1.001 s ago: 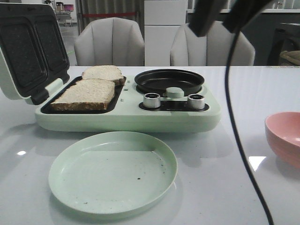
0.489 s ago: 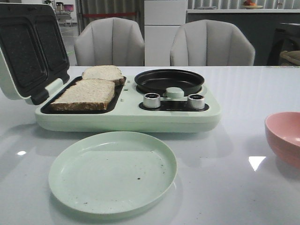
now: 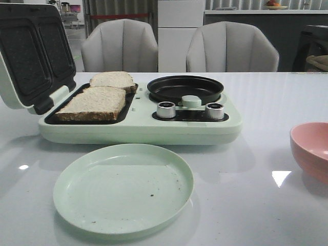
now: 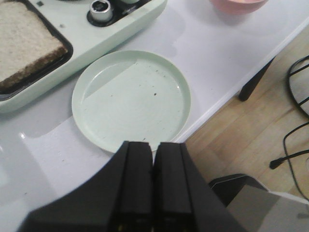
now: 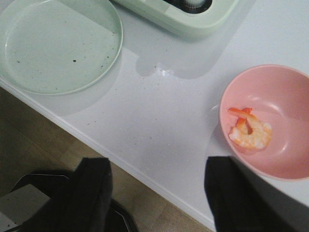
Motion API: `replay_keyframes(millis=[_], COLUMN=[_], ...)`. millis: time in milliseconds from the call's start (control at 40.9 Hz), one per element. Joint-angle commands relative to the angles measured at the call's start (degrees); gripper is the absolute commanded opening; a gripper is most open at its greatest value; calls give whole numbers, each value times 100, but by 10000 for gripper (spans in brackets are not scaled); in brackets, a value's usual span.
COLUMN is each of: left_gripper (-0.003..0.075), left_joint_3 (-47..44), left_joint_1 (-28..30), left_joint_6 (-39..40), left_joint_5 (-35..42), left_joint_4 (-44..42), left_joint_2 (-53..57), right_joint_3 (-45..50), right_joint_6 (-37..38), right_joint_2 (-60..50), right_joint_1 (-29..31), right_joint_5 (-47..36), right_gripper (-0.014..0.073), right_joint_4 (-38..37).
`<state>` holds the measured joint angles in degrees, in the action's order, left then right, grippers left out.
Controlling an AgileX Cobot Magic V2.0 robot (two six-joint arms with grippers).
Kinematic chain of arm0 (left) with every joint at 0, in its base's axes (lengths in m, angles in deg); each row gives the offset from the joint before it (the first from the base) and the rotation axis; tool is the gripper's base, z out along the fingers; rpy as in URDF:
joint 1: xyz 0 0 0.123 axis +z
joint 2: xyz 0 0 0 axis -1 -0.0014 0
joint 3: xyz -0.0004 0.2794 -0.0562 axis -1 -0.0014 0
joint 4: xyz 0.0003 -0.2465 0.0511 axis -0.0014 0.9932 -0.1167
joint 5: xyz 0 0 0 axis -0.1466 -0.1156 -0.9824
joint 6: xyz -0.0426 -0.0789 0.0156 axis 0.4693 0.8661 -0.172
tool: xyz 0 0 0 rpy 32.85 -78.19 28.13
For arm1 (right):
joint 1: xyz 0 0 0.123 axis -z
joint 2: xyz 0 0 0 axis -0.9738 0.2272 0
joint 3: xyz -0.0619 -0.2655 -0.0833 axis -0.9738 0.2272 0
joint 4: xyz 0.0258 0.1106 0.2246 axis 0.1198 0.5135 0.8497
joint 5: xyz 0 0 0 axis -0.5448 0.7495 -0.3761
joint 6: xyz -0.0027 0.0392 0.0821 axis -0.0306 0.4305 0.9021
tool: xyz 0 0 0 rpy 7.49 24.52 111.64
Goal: Make breakfast with bread and shrimp
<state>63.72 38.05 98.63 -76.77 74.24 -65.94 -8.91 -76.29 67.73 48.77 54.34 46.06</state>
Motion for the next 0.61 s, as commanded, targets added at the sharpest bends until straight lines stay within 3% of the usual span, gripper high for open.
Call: replay_keyframes(millis=[0, 122, 220, 415, 586], left_gripper=[100, 102, 106, 106, 106], left_joint_3=[404, 701, 901, 1144, 1236], left_joint_1=[222, 833, 1791, 4049, 5707], left_joint_6=[47, 47, -305, -2081, -2725], left_joint_5=[-27, -368, -357, -334, 168], left_joint_4=[-351, -694, -507, 1538, 2911], left_joint_2=[-557, -1323, -1883, -2581, -2867], right_joint_3=[-162, -162, -162, -162, -162], right_joint_6=[-30, -30, -30, -30, -30], right_joint_2=[-33, -33, -33, -33, -33], right_joint_1=[7, 7, 7, 7, 7], right_joint_5=[-398, -398, -398, -398, -398], right_gripper=[515, 515, 515, 515, 515], right_joint_4=[-24, -24, -24, -24, -24])
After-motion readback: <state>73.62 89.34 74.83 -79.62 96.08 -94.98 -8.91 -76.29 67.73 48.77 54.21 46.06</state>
